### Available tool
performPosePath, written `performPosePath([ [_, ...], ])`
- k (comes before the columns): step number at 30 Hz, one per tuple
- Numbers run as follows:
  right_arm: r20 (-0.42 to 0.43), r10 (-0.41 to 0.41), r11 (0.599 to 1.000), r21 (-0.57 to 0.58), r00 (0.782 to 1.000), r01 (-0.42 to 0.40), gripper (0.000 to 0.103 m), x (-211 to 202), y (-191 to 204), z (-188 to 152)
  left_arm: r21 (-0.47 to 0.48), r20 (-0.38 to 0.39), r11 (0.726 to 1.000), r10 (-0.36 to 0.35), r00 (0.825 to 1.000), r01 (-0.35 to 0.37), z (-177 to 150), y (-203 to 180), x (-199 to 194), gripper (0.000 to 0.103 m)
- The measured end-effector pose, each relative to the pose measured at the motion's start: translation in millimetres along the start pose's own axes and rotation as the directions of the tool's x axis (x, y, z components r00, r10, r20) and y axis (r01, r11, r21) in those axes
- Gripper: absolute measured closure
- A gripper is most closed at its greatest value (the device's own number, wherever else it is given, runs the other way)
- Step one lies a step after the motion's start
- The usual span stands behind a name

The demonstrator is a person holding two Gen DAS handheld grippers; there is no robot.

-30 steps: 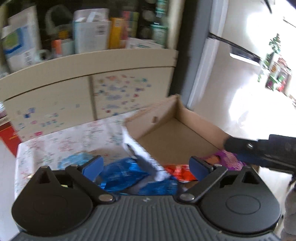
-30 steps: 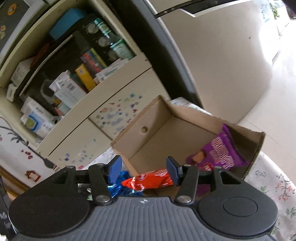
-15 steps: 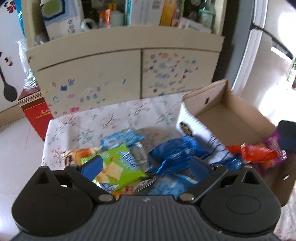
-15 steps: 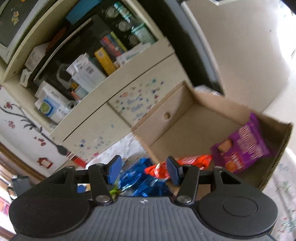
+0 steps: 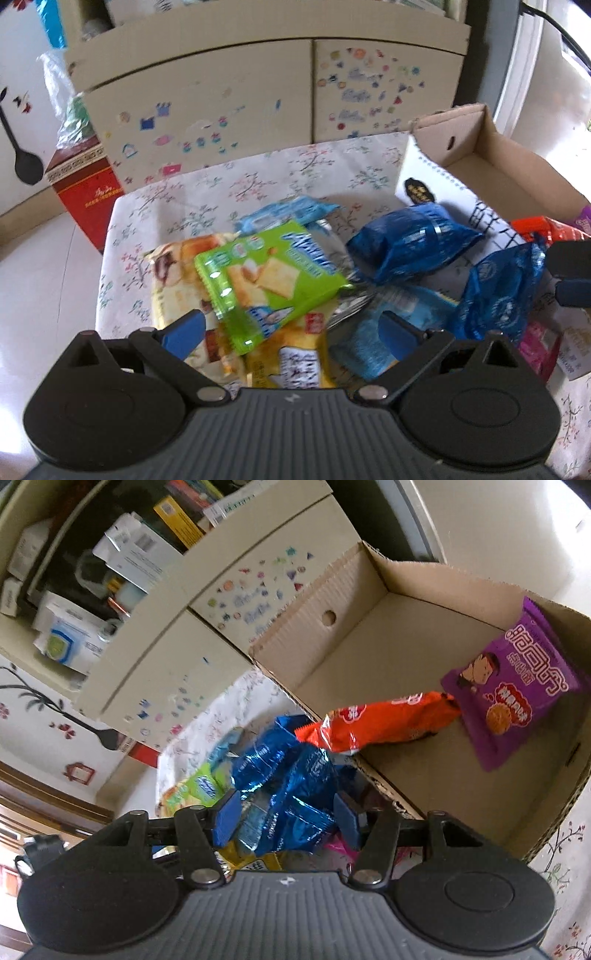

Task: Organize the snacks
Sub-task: 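Move the left tool to the croissant bag while the right tool nears a blue foil bag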

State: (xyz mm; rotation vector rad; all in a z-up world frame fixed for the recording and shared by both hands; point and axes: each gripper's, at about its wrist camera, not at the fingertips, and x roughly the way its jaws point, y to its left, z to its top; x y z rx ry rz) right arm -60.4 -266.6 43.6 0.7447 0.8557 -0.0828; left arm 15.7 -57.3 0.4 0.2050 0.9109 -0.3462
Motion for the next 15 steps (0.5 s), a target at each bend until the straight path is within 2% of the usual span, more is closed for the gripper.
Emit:
performPosePath([
  [7,-0.012,-0.061,0.998,0.034,0.998,0.061,0.037,20.1,1.8,-3.7,-0.03,0.025,0.999,-0.043,0.999,0.044,-5.6,22.9,-6.8,0.004],
  [15,0.011,-0.124,0.992,-0.019,0.992,0.125,0.037,37.8,11.7,-7.1,-0.112,0.056,0.99,-0.079,0.995,0.085,-5.9,53.3,-22.0,0.004],
])
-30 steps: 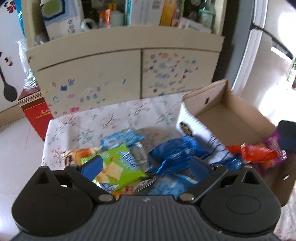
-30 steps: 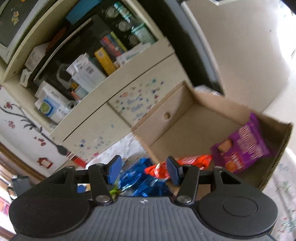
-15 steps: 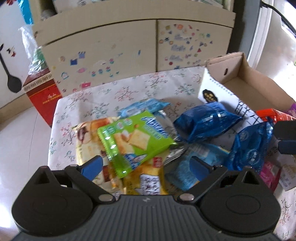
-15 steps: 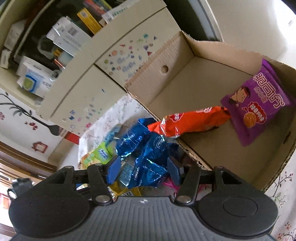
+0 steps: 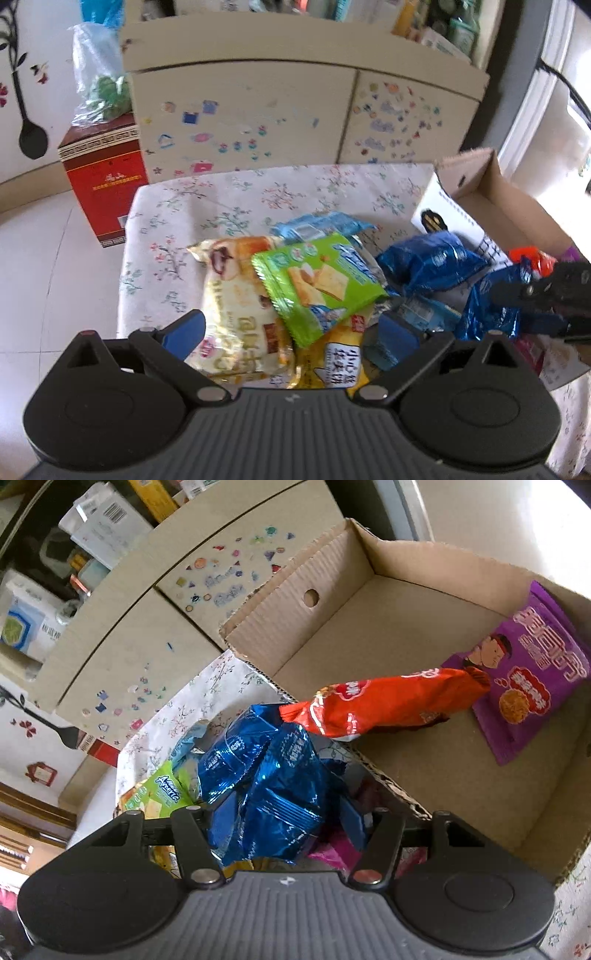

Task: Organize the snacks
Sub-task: 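Move the left tool to the croissant bag while the right tool nears a blue foil bag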

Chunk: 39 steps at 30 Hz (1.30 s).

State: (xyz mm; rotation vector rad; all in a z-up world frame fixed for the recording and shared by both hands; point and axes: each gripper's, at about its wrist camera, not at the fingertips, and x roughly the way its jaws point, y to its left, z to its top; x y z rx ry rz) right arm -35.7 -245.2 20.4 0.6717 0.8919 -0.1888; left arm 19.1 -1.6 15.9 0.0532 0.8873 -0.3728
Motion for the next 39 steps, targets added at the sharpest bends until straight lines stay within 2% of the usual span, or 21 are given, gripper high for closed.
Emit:
performPosePath([
  [4,0.011,-0.01,0.998,-0.067,1.0,0.011,0.045,2.4,6.0,-3.3,-0.029,0.014,1.0,0.002,1.0,-0.001,3.6,11.2,-5.0,0.004],
  [9,-0.022,0.047,0.993,-0.104,0.999,-0.049,0.05,-0.6,10.3,-4.8,-0.045,0.01,0.998,0.051,0.999,-0.051,4.6,23.2,-0.9,0.004],
  [16,-0.077,0.13,0.978,-0.154,0.989,-0.14,0.052,-5.1,24.4,-10.5,-0.008,-0.007,0.997,0.08,0.997,-0.08,1.8,22.2,13.5,0.004],
  [23,-0.092,0.116,0.977,-0.168,0.989,-0.13,0.051,-2.0,29.1,-13.4,-0.018,-0.016,0.992,0.127,0.992,-0.128,7.5,30.0,30.6,0.004],
  [27,-0.097,0.113,0.981,-0.148,0.989,-0.126,0.051,-1.4,27.0,-13.9,-0.034,-0.017,0.993,0.109,0.994,-0.11,8.3,31.8,37.8,0.004],
  [35,-0.106,0.102,0.987,-0.111,0.989,-0.114,0.047,3.9,24.5,-12.9,-0.005,-0.029,0.994,0.108,0.994,-0.108,9.2,25.9,50.0,0.004],
  [39,-0.117,0.088,0.99,-0.1,0.989,-0.1,0.044,7.4,22.9,-13.4,0.0,-0.052,0.989,0.146,0.988,-0.146,7.3,25.2,58.8,0.007],
])
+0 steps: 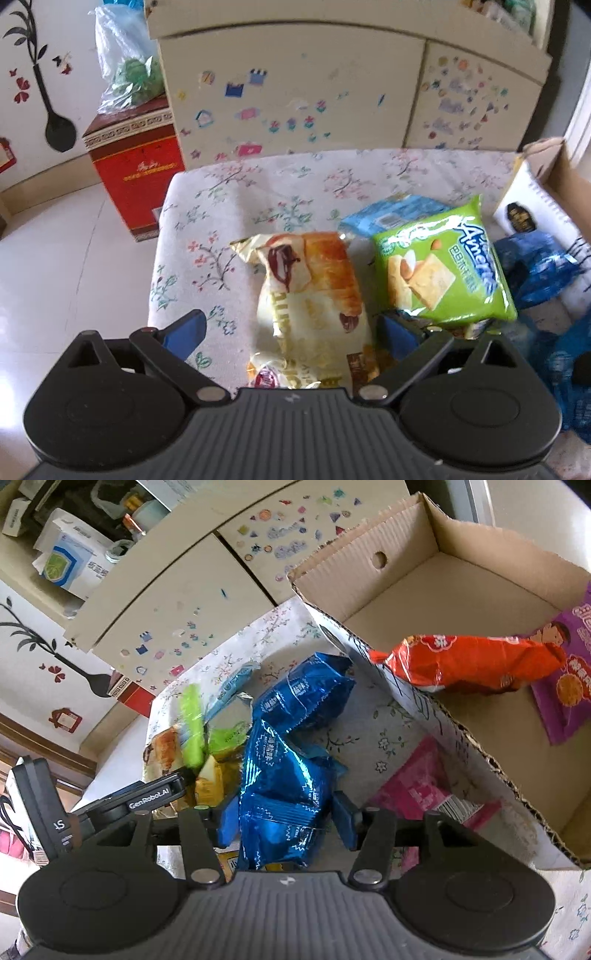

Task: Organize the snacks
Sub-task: 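Move the left tool to the croissant bag while the right tool nears a blue foil bag, then grasp and lift the croissant bag with the left tool while the right tool lifts the blue foil bag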

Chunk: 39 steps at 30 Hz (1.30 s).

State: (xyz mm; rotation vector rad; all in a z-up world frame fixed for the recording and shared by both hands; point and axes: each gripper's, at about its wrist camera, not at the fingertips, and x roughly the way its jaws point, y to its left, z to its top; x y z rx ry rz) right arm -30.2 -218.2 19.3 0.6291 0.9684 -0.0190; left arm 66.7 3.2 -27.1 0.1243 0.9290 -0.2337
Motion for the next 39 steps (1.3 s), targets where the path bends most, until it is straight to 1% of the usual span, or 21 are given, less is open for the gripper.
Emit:
performPosePath([
  [2,-0.005,-0.006,1.0,0.003,1.0,0.006,0.044,1.5,-0.1,-0.3,-0.007,-0.023,1.0,-0.002,1.0,0.002,-2.2,0.3,6.4,0.011],
  [5,-0.012,-0.02,1.0,-0.002,1.0,0.02,0.044,3.0,0.7,-0.5,-0.04,-0.02,0.999,-0.022,1.0,0.021,-4.5,2.6,7.9,0.016],
  [6,-0.013,-0.022,1.0,-0.004,1.0,0.022,0.045,3.1,0.7,-0.7,-0.029,-0.015,0.999,-0.017,1.0,0.016,-4.9,1.4,6.8,0.022],
  [7,-0.013,-0.023,1.0,-0.007,1.0,0.022,0.046,2.8,0.9,-0.8,-0.019,-0.008,1.0,-0.023,1.0,0.023,-4.8,0.3,5.2,0.03],
  [9,-0.011,-0.024,1.0,-0.019,1.0,0.024,0.049,2.0,2.0,-0.9,-0.018,-0.001,0.999,-0.031,1.0,0.031,-4.5,-1.9,0.8,0.043],
  [10,-0.009,-0.024,0.999,-0.024,1.0,0.024,0.049,1.3,2.9,-1.0,-0.021,0.001,0.999,-0.032,0.999,0.032,-4.4,-2.0,-1.3,0.045],
  [12,-0.002,-0.024,0.999,-0.035,1.0,0.024,0.054,-0.4,4.7,-1.0,-0.035,0.004,0.998,-0.044,0.999,0.044,-5.5,-0.5,-4.8,0.047],
  [16,0.022,-0.021,0.997,-0.072,1.0,0.023,0.055,-5.6,9.8,-0.2,-0.064,0.002,0.996,-0.057,0.998,0.057,-6.4,3.8,-10.1,0.05],
  [26,0.061,0.023,0.994,-0.106,0.998,-0.016,0.055,-15.8,16.3,-0.2,-0.059,0.02,0.996,-0.064,0.998,0.065,-9.8,3.3,-28.5,0.054],
  [39,0.104,0.09,0.989,-0.131,0.991,-0.076,0.055,-35.7,27.2,-2.1,-0.04,0.087,0.995,-0.088,0.992,0.092,-5.5,-6.3,-65.1,0.054],
])
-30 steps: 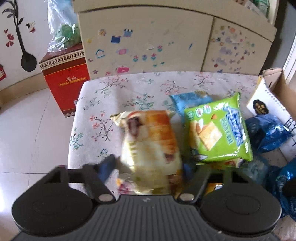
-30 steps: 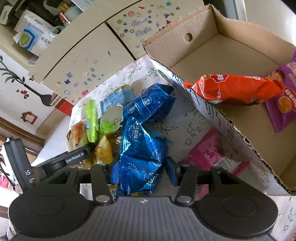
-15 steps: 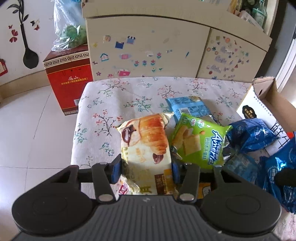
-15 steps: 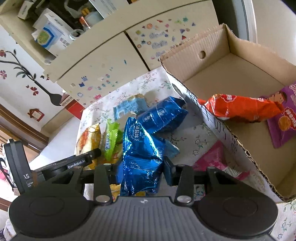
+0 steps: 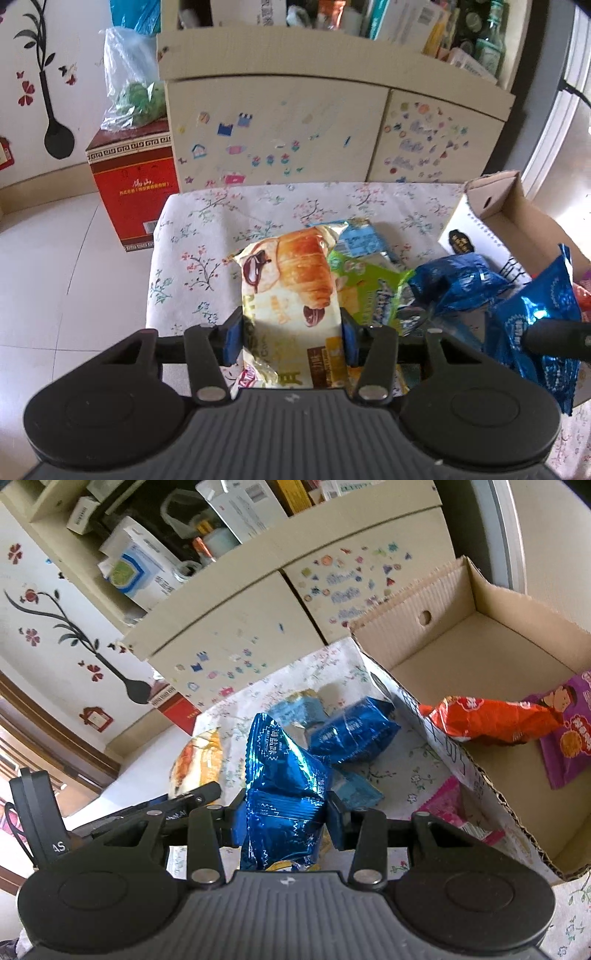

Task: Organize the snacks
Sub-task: 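Grasp and lift the croissant bag with the left tool while the right tool lifts the blue foil bag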

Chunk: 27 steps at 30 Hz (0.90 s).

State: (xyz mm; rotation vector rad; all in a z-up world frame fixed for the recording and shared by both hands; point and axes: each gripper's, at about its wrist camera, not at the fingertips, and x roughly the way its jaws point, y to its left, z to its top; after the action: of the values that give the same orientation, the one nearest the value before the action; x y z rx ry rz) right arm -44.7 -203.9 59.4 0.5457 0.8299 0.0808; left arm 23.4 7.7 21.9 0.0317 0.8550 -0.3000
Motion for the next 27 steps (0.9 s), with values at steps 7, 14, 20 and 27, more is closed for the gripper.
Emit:
performPosePath([
  [7,0.033,0.034,0.999,-0.012,0.999,-0.033,0.055,-11.9,3.6,2.4,0.003,0.041,1.0,-0.022,0.999,0.022,7.1,-9.1,-17.2,0.054],
  [14,0.053,0.038,0.999,-0.009,0.998,-0.038,0.055,-18.4,1.4,3.2,0.016,0.07,0.999,-0.049,0.996,0.048,12.1,-21.0,-28.7,0.054],
  [20,0.097,0.042,0.999,-0.003,0.994,-0.042,0.055,-29.7,-2.1,8.2,0.018,0.094,0.998,-0.068,0.993,0.066,17.4,-30.8,-36.1,0.054],
  [27,0.187,0.051,0.999,0.011,0.981,-0.054,0.055,-52.6,-10.5,20.8,0.031,0.124,0.994,-0.107,0.987,0.104,26.7,-50.4,-44.5,0.054],
])
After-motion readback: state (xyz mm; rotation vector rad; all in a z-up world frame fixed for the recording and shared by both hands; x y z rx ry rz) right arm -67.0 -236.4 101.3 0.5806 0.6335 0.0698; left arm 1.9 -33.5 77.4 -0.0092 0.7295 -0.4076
